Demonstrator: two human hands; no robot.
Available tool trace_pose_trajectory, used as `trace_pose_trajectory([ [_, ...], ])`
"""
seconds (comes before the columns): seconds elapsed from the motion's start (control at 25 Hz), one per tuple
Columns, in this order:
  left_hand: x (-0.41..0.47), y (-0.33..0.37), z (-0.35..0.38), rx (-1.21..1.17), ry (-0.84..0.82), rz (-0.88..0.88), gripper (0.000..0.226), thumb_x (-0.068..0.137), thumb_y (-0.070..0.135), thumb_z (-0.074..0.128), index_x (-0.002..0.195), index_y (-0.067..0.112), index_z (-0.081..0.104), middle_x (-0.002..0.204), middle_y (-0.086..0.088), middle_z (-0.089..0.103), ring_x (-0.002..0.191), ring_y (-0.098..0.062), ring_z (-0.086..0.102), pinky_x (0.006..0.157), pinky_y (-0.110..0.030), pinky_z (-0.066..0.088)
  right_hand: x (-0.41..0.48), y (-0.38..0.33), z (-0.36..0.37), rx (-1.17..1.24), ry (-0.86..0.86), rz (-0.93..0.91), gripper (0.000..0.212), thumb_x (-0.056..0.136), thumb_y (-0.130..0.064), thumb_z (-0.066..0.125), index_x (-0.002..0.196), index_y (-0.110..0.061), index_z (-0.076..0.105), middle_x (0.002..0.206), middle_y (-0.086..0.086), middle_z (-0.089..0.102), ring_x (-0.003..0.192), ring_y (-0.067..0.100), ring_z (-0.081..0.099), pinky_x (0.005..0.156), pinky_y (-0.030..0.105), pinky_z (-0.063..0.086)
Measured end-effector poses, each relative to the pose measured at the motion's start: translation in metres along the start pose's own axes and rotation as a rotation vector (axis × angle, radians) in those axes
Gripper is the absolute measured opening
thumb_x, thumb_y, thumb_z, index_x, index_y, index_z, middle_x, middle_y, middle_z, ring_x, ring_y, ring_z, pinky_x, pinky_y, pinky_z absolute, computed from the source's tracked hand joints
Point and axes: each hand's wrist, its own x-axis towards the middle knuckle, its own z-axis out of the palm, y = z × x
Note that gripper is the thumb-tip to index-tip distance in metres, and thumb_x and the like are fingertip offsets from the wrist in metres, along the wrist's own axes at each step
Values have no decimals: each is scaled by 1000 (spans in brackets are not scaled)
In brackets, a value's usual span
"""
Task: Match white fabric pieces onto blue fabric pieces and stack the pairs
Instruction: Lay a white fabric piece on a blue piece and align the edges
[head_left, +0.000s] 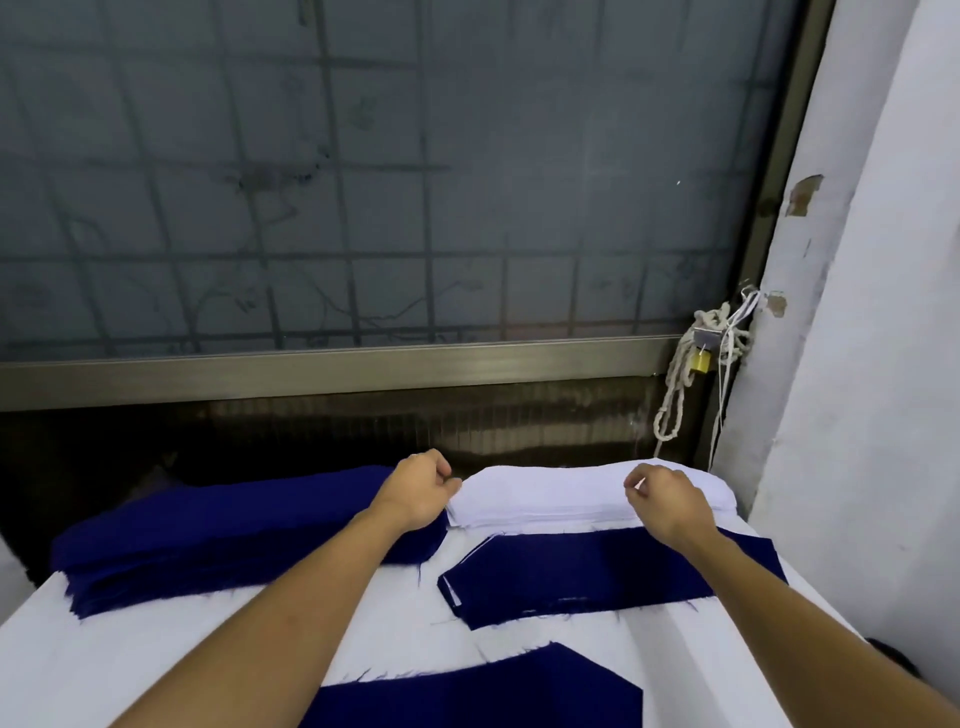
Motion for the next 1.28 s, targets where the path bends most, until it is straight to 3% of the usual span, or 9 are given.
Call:
trace_pose_trajectory([
  [0.2, 44, 17, 44, 211, -77, -23, 40, 102, 41, 52, 127, 11, 58, 123, -7, 63, 111, -24, 60, 92, -40, 54, 44, 14, 18, -24, -55, 11, 19, 100, -34, 56, 116, -25, 64, 113, -1, 69, 97, 16, 63, 92, 36, 54],
  [0.4, 67, 23, 76, 393, -28, -76, 33, 101, 43, 56, 113, 13, 65, 116, -4, 68, 106, -22, 63, 84, -37, 54, 65, 21, 44, -50, -67, -28, 24, 100, -35, 57, 121, -25, 64, 121, -2, 67, 106, 15, 62, 95, 32, 52],
  [0.52, 72, 24, 80, 287, 110, -105, 32, 93, 41, 70, 115, 18, 66, 116, 1, 68, 104, -19, 66, 73, -31, 51, 70, 20, 55, -75, -43, -74, 24, 100, -36, 57, 121, -27, 64, 126, -3, 63, 111, 14, 60, 98, 33, 51],
  [0.6, 74, 25, 80, 255, 169, -95, 24, 91, 38, 74, 104, 19, 66, 108, 2, 67, 95, -17, 66, 71, -31, 53, 72, 18, 59, -88, -27, -92, 24, 100, -36, 57, 121, -28, 63, 127, -4, 61, 114, 14, 58, 100, 33, 50],
  [0.72, 74, 23, 81, 392, 210, -29, 23, 95, 39, 68, 92, 16, 68, 100, 1, 66, 89, -17, 63, 79, -36, 56, 73, 13, 65, -104, 4, -112, 23, 100, -37, 56, 121, -30, 62, 125, -4, 60, 113, 13, 57, 99, 32, 50],
  [0.96, 75, 19, 78, 637, 245, 82, 33, 106, 41, 45, 101, 25, 73, 98, 6, 70, 98, -16, 58, 83, -37, 42, 72, -9, 71, -88, 55, -156, 24, 100, -37, 56, 122, -31, 61, 127, -8, 58, 118, 13, 52, 102, 30, 45],
  [1.16, 64, 30, 65, 446, 308, 176, 17, 100, 42, 59, 101, 30, 70, 98, 11, 69, 98, -11, 59, 80, -31, 49, 67, -40, 71, 8, 90, -279, 32, 100, -36, 56, 132, -31, 57, 134, -10, 55, 124, 12, 47, 103, 31, 41],
  [1.28, 53, 44, 55, 422, 244, 324, 20, 101, 45, 55, 105, 28, 67, 100, 10, 70, 99, -11, 59, 82, -30, 46, 61, -64, 65, 101, 24, -385, 42, 100, -40, 57, 141, -36, 49, 143, -14, 50, 135, 11, 39, 110, 34, 32],
])
